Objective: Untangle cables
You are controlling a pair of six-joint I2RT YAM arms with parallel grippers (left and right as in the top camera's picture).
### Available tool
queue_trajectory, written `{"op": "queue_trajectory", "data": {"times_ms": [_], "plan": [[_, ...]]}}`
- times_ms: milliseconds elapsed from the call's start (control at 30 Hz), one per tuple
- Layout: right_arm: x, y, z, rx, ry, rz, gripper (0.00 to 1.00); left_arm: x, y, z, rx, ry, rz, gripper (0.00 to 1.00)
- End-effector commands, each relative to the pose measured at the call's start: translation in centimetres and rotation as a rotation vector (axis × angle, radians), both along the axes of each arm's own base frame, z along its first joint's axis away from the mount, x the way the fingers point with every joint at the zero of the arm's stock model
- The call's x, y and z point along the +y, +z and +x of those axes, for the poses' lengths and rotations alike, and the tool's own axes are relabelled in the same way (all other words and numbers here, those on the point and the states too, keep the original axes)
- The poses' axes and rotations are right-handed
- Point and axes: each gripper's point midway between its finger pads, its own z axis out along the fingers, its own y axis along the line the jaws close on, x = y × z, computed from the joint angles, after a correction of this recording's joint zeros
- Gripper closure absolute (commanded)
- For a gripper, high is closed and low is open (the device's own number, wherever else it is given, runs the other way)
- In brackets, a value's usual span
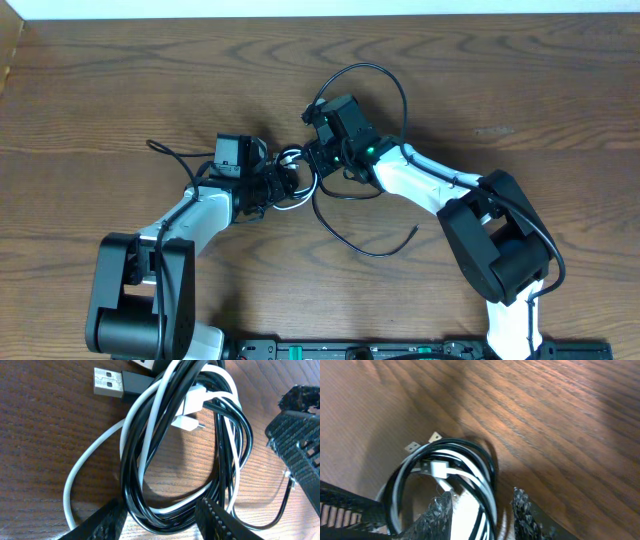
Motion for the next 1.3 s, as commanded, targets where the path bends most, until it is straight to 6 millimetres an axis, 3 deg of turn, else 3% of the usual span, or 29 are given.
{"op": "queue_trajectory", "data": {"times_ms": [0,67,100,233,467,633,867,1000,1167,1267], "plan": [[-1.0,0.3,0.5,-0.036,-0.027,-0.046,0.66,0.5,-0.8,-0.5,0.018,0.006,0.038,0.49],[-0.9,0.1,0.3,-0.029,-0.024,-0.053,0.69,0.5,-0.8,-0.5,0.018,0.006,0.038,0.51],[-0.9,-0.3,0.0,-0.020,-0.021,-0.060,0.74,0.5,-0.8,-0.5,0.018,0.006,0.038,0.73],[-1.3,-1.8,-0.5,0.019,-0.019,-0.089,0.84,0.5,-0.8,-0.5,0.018,0.006,0.038,0.91],[-1.8,-3.5,-2.7,0.119,0.011,-0.124,0.93,0.5,-0.8,-0.5,0.018,0.005,0.037,0.92],[-1.5,-4.0,-5.7,0.253,0.081,-0.100,0.94,0.5,-0.5,-0.4,0.011,0.005,0.029,0.93],[-0.3,-3.4,-9.3,0.411,0.186,0.000,0.97,-0.3,2.6,0.1,-0.092,-0.080,-0.040,0.93],[0.5,-2.5,-10.8,0.458,0.263,0.060,0.97,-0.2,3.3,-0.3,-0.100,-0.084,-0.037,0.92],[-0.1,-0.7,-10.1,0.349,0.345,0.050,0.96,0.0,2.8,-1.6,-0.049,-0.102,-0.025,0.93],[-0.5,1.6,-9.0,0.258,0.367,0.064,0.94,0.0,2.5,-2.2,-0.031,-0.124,-0.015,0.93]]}}
